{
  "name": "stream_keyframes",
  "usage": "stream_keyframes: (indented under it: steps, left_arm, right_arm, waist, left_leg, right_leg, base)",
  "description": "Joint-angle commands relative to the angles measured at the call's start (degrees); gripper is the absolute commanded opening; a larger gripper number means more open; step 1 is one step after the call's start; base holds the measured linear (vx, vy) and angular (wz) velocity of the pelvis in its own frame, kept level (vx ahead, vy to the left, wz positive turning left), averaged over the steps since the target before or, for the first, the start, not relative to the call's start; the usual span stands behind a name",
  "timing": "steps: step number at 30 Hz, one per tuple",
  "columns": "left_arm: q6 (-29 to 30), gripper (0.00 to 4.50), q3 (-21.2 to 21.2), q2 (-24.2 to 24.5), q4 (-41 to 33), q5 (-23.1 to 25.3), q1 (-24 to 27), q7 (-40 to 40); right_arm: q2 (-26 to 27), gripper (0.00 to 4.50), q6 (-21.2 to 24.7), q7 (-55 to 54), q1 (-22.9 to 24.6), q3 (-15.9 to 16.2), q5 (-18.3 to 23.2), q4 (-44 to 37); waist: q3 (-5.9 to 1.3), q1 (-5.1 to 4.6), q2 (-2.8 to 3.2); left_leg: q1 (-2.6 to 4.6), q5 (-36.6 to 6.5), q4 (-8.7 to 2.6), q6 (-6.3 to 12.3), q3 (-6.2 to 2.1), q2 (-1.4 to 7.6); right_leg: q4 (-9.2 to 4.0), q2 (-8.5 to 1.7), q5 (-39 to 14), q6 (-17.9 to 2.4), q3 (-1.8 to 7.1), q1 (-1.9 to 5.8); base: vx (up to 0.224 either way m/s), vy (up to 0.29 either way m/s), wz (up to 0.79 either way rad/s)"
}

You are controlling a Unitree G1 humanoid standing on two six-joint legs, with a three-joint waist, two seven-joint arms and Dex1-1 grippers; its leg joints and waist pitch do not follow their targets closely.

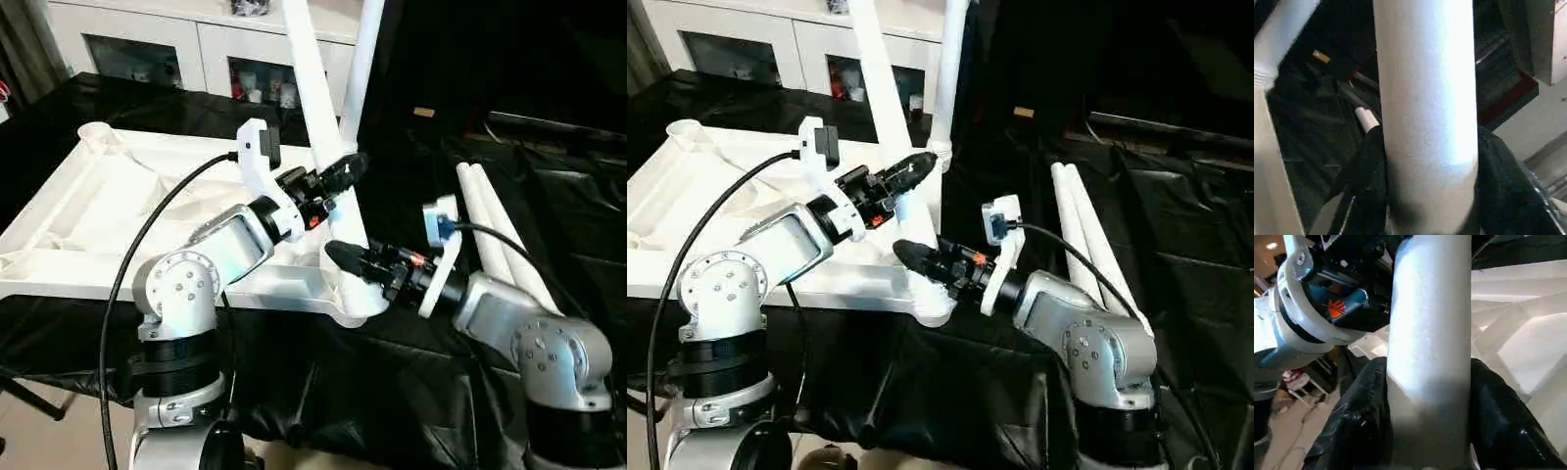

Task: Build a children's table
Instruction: Pick table leg

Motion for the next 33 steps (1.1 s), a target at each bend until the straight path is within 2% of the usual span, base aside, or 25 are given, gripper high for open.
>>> stream_keyframes:
  steps: [1, 4, 5, 6, 7, 8, 10, 11, 13, 15, 16, 17, 18, 19, 21, 22, 23, 30, 32, 33]
  left_arm:
    - [-0.4, 2.02, -1.9, 0.7, -0.6, 2.2, -1.5, 1.1]
    - [-1.0, 2.01, -4.1, 2.0, -1.0, 4.3, -2.3, 1.4]
    - [-1.7, 1.9, -6.0, 2.8, -1.1, 6.3, -3.1, 1.9]
    - [-3.4, 1.89, -10.1, 4.6, -1.0, 10.3, -4.2, 2.5]
    - [-3.5, 1.89, -10.2, 4.7, -1.0, 10.5, -4.3, 2.5]
    - [-3.9, 1.89, -11.2, 5.1, -0.9, 11.4, -4.6, 2.6]
    - [-4.3, 1.88, -12.2, 5.3, -0.9, 12.3, -4.8, 2.7]
    - [-4.5, 1.88, -12.7, 5.3, -1.0, 12.7, -5.0, 2.9]
    - [-5.1, 1.88, -13.6, 5.6, -1.0, 13.9, -5.3, 3.4]
    - [-5.8, 1.88, -14.3, 6.0, -0.9, 14.9, -5.5, 3.7]
    - [-5.9, 1.88, -14.4, 6.1, -1.0, 15.1, -5.6, 3.9]
    - [-5.9, 1.88, -14.4, 6.1, -1.0, 15.2, -5.6, 4.0]
    - [-6.0, 1.88, -14.5, 6.2, -1.1, 15.6, -5.6, 4.2]
    - [-6.0, 1.88, -14.5, 6.3, -1.1, 15.8, -5.7, 4.4]
    - [-6.1, 1.88, -14.4, 6.4, -1.2, 16.0, -5.7, 4.7]
    - [-6.5, 1.88, -14.6, 6.6, -1.1, 16.5, -5.6, 4.7]
    - [-6.9, 1.88, -14.9, 6.7, -0.9, 17.1, -5.6, 4.5]
    - [-8.9, 1.88, -14.7, 6.7, -0.2, 18.2, -5.7, 4.0]
    - [-8.9, 1.88, -14.7, 6.7, -0.2, 18.2, -5.7, 4.0]
    - [-9.1, 1.88, -14.7, 6.8, -0.1, 18.3, -5.7, 3.9]
  right_arm:
    - [-0.2, 2.46, -1.1, -0.5, -1.4, 0.0, 0.0, 0.1]
    - [-0.1, 2.7, -1.2, -0.8, -2.2, 0.1, -0.3, 0.7]
    - [-0.6, 2.93, -1.2, -1.7, -2.9, 1.5, -1.8, 0.8]
    - [-1.4, 3.01, -0.8, -5.5, -4.8, 5.5, -7.0, 2.2]
    - [-1.4, 3.01, -0.7, -5.7, -4.9, 5.6, -7.2, 2.3]
    - [-1.5, 3.08, -0.4, -7.1, -5.5, 6.7, -8.8, 3.0]
    - [-0.9, 3.32, -0.1, -9.2, -6.8, 7.8, -10.4, 4.7]
    - [-0.3, 3.34, 0.0, -10.5, -7.8, 8.4, -11.3, 5.8]
    - [0.7, 3.34, -0.2, -12.0, -9.1, 9.8, -12.6, 7.5]
    - [1.5, 3.34, -0.7, -12.7, -9.9, 11.0, -13.5, 8.5]
    - [2.3, 3.34, -0.8, -13.2, -10.4, 11.5, -13.9, 9.3]
    - [2.6, 3.34, -0.9, -13.5, -10.5, 11.7, -14.0, 9.7]
    - [3.5, 3.34, -1.3, -14.1, -11.0, 12.1, -14.3, 10.6]
    - [3.8, 3.34, -1.5, -14.4, -11.2, 12.2, -14.5, 11.1]
    - [4.4, 3.07, -1.6, -14.8, -11.6, 12.0, -14.5, 11.5]
    - [4.9, 3.07, -1.9, -15.4, -12.0, 11.7, -14.7, 12.0]
    - [5.4, 2.97, -2.1, -15.8, -12.3, 11.5, -14.8, 12.4]
    - [5.8, 2.31, -3.3, -14.6, -12.8, 11.0, -14.3, 12.9]
    - [5.8, 2.31, -3.3, -14.6, -12.8, 11.0, -14.3, 12.8]
    - [5.7, 2.12, -3.3, -14.1, -12.7, 10.9, -14.0, 12.6]
  waist:
    - [-3.75, 0.0, -0.16]
    - [-3.75, 0.01, -0.07]
    - [-3.83, -0.04, 0.13]
    - [-3.85, -0.11, 0.28]
    - [-3.93, -0.18, 0.44]
    - [-3.94, -0.43, 0.2]
    - [-3.92, -0.45, 0.21]
    - [-3.98, -0.58, 0.44]
    - [-3.97, -0.69, 0.22]
    - [-4.02, -0.84, 0.36]
    - [-4.02, -0.92, -0.18]
    - [-4.0, -0.95, 0.08]
    - [-4.0, -1.06, -0.14]
    - [-4.03, -1.17, 0.07]
    - [-3.97, -1.19, -0.03]
    - [-3.95, -1.3, -0.24]
    - [-3.98, -1.32, -0.06]
    - [-4.05, -1.52, 0.05]
    - [-4.04, -1.52, -0.01]
    - [-4.04, -1.49, -0.05]
  left_leg:
    - [0.72, -5.4, -3.93, -1.54, -0.77, 2.68]
    - [0.83, -5.9, -3.96, -1.87, -0.82, 2.74]
    - [0.73, -5.6, -3.92, -2.06, -0.82, 2.65]
    - [0.79, -5.4, -4.02, -2.4, -0.96, 2.75]
    - [0.9, -5.0, -4.0, -2.78, -1.05, 2.71]
    - [0.8, -4.6, -3.99, -3.3, -0.95, 2.56]
    - [0.84, -5.2, -3.92, -3.62, -0.85, 2.57]
    - [0.87, -5.5, -3.89, -3.9, -0.83, 2.52]
    - [0.84, -5.7, -3.9, -4.06, -0.83, 2.56]
    - [0.8, -5.6, -3.92, -4.11, -0.86, 2.59]
    - [0.79, -5.6, -3.91, -4.04, -0.8, 2.58]
    - [0.71, -5.6, -3.94, -3.96, -0.79, 2.51]
    - [0.73, -5.3, -3.93, -3.89, -0.8, 2.6]
    - [0.75, -5.4, -3.94, -3.99, -0.83, 2.57]
    - [0.8, -5.6, -3.92, -3.91, -0.75, 2.59]
    - [0.77, -5.5, -3.97, -3.86, -0.75, 2.6]
    - [0.76, -5.4, -3.95, -3.86, -0.76, 2.59]
    - [0.78, -4.8, -3.85, -3.91, -0.73, 2.56]
    - [0.77, -5.0, -3.87, -3.86, -0.73, 2.56]
    - [0.8, -5.0, -3.86, -3.81, -0.72, 2.54]
  right_leg:
    - [-4.65, -4.94, -5.6, -4.4, 3.09, 2.64]
    - [-4.61, -4.97, -5.7, -4.4, 3.11, 2.61]
    - [-4.51, -4.94, -5.0, -4.4, 3.1, 2.71]
    - [-4.6, -4.82, -4.7, -3.7, 3.07, 2.64]
    - [-4.55, -4.68, -4.4, -3.2, 3.04, 2.61]
    - [-4.4, -4.68, -3.6, -3.0, 3.07, 2.74]
    - [-4.38, -4.89, -3.4, -3.7, 3.14, 2.76]
    - [-4.29, -4.82, -3.1, -4.5, 3.1, 2.67]
    - [-4.11, -4.81, -2.2, -5.5, 3.07, 2.77]
    - [-3.99, -4.77, -1.4, -5.5, 3.07, 2.79]
    - [-4.01, -4.84, -1.3, -5.5, 3.08, 2.85]
    - [-3.98, -4.89, -1.5, -5.7, 3.09, 2.94]
    - [-3.9, -4.87, -1.1, -5.7, 3.1, 2.9]
    - [-3.82, -4.89, -1.1, -5.9, 3.04, 2.85]
    - [-3.86, -4.94, -1.2, -5.8, 3.12, 2.82]
    - [-3.9, -4.94, -1.3, -5.7, 3.11, 2.84]
    - [-3.86, -4.92, -1.3, -5.5, 3.09, 2.87]
    - [-3.65, -4.84, 1.0, -5.4, 3.12, 2.88]
    - [-3.65, -4.84, 1.0, -5.5, 3.11, 2.92]
    - [-3.65, -4.83, 0.9, -5.5, 3.1, 2.93]
  base:
    - [0.0, 0.0, 0.0]
    - [0.0, 0.0, 0.0]
    - [0.0, 0.0, 0.0]
    - [0.0, 0.0, 0.0]
    - [0.0, 0.0, 0.0]
    - [0.0, 0.0, 0.0]
    - [0.0, 0.0, 0.0]
    - [0.0, 0.0, 0.0]
    - [0.0, 0.0, 0.0]
    - [0.0, 0.0, 0.0]
    - [0.0, 0.0, 0.0]
    - [0.0, 0.0, 0.0]
    - [0.0, 0.0, 0.0]
    - [0.0, 0.0, 0.0]
    - [0.0, 0.0, 0.0]
    - [0.0, 0.0, 0.0]
    - [0.0, 0.0, 0.0]
    - [0.0, 0.0, 0.0]
    - [0.0, 0.0, 0.0]
    - [0.0, 0.0, 0.0]
